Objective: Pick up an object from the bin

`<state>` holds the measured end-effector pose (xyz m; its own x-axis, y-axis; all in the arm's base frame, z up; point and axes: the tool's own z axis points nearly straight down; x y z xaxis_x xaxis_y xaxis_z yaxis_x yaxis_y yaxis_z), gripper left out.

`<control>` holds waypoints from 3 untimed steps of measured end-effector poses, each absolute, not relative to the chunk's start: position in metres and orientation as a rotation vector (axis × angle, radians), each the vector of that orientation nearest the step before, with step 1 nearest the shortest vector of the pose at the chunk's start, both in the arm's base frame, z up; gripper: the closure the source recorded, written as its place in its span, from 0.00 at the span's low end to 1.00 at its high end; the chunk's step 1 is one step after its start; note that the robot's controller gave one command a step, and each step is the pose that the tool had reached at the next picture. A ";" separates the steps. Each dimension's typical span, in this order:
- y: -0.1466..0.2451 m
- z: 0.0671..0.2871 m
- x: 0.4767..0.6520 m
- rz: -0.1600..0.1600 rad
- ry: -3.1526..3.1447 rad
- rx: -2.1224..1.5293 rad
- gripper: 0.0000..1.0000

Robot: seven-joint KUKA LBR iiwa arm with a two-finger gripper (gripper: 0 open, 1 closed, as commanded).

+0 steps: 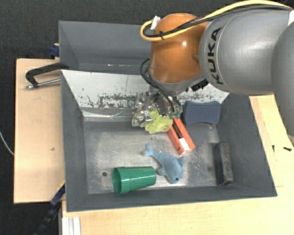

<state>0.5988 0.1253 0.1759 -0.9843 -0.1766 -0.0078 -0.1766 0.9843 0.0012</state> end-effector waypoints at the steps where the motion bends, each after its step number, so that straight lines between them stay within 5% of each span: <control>1: 0.120 0.230 0.592 0.002 3.128 -0.285 1.00; 2: 0.118 0.275 0.589 0.004 3.124 -0.229 1.00; 3: 0.116 0.229 0.598 0.003 3.124 -0.209 1.00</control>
Offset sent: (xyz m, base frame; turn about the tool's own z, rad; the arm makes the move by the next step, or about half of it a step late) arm -0.0120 -0.0083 0.0973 0.0315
